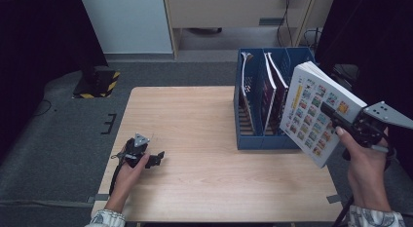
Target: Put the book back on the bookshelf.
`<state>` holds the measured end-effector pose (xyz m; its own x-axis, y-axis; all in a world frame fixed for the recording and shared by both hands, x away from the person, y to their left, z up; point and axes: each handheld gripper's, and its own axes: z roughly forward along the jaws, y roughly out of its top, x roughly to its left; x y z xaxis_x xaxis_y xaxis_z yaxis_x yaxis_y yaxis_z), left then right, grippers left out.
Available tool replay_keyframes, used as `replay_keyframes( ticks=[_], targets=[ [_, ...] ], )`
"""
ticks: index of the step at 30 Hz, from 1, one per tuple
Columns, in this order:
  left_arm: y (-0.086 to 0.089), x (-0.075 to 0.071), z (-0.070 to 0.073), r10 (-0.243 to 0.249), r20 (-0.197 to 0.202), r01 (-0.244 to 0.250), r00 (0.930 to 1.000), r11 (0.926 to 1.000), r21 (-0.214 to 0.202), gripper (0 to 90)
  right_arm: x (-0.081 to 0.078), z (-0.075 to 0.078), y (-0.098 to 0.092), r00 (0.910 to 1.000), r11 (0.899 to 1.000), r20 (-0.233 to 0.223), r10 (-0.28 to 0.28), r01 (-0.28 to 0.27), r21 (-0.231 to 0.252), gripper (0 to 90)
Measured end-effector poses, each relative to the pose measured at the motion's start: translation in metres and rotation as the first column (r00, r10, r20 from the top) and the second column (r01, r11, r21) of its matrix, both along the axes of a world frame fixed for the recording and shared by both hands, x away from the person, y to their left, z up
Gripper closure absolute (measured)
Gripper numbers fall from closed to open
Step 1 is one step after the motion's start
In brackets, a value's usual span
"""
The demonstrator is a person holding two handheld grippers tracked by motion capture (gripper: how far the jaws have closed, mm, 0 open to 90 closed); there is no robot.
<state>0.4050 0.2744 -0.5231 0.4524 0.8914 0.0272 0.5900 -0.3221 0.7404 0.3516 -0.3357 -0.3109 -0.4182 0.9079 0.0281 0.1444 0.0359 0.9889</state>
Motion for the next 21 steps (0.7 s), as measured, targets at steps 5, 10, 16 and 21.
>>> replay_keyframes(
  ticks=[5,10,16,21],
  targets=[
    [0.000,0.000,0.000,-0.001,0.001,0.001,1.0000,1.0000,0.002,5.2,0.000,0.002,-0.002,0.9999,1.000,0.005,-0.015,0.015,0.003,73.8],
    [0.000,0.000,0.000,-0.001,0.002,0.001,1.0000,1.0000,0.001,5.2,0.005,0.005,-0.003,0.9993,0.999,0.000,-0.038,0.038,-0.008,73.8],
    [0.000,-0.001,0.001,-0.002,0.006,0.002,1.0000,1.0000,0.004,5.2,0.017,0.006,-0.001,0.9968,0.997,-0.006,-0.080,0.079,-0.025,73.8],
    [0.000,-0.001,0.001,-0.003,0.007,0.003,1.0000,1.0000,0.003,5.2,0.026,0.005,-0.001,0.9942,0.994,-0.017,-0.106,0.106,-0.024,73.8]
  ],
)
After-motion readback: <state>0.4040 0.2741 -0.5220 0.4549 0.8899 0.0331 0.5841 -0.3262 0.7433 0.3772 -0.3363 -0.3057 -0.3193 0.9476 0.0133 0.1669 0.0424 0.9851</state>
